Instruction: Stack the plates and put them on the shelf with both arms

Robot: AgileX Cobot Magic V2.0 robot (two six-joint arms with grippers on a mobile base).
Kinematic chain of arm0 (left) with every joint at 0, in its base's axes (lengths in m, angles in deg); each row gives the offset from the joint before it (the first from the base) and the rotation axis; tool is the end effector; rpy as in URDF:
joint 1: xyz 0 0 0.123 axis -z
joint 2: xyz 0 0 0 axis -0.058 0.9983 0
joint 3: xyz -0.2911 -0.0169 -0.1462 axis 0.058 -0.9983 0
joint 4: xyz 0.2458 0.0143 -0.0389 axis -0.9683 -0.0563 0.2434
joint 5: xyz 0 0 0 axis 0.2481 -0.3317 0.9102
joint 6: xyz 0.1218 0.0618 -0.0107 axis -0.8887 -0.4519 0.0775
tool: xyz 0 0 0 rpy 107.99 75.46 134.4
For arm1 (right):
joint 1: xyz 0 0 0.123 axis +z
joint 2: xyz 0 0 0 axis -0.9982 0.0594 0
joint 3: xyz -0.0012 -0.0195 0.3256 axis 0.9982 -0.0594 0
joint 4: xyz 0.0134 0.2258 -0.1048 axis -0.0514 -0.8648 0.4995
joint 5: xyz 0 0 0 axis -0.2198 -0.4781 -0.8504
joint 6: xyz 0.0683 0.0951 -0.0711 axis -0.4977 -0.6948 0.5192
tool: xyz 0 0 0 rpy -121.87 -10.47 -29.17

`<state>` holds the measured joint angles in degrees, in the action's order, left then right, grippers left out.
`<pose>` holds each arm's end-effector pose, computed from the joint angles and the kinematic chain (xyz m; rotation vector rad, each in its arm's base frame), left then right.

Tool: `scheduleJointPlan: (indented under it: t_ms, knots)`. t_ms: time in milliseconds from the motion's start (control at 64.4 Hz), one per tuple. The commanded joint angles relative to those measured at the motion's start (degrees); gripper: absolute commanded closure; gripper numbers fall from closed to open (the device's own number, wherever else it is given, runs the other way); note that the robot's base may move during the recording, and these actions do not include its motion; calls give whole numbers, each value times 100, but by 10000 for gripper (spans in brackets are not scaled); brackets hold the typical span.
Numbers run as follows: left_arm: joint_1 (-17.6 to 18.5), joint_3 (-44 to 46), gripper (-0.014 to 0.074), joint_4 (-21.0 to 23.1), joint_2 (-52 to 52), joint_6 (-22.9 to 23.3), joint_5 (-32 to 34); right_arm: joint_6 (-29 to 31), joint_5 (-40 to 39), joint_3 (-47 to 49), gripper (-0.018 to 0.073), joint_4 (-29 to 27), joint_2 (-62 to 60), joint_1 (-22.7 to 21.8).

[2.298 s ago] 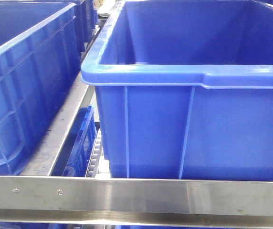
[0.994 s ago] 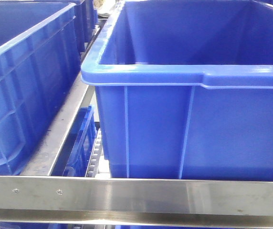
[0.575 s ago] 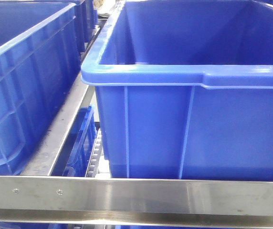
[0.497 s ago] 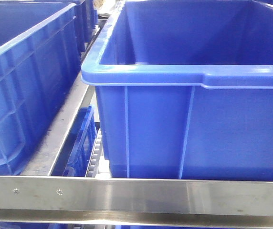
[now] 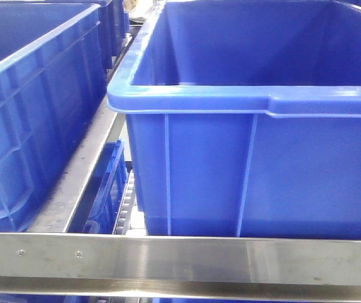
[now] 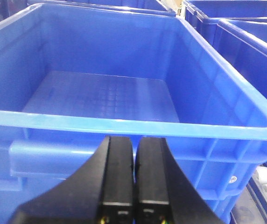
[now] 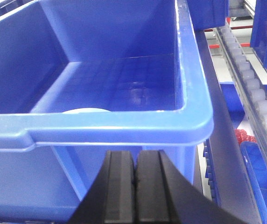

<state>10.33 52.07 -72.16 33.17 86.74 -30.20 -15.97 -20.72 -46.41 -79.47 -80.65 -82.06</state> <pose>0.0581 -0.0066 0.2025 0.0302 1.5758 -0.1561 0.0581 0.0048 0.1908 0.0750 1.6190 0.1951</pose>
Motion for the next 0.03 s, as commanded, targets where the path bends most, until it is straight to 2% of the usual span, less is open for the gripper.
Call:
scheduleJointPlan:
  t_ms: [0,16]
  knots:
    - [-5,-17,510,42,-122,8,500,13,-468,-8,537,49,-81,-35]
    - [-5,-17,510,42,-122,8,500,13,-468,-8,537,49,-81,-35]
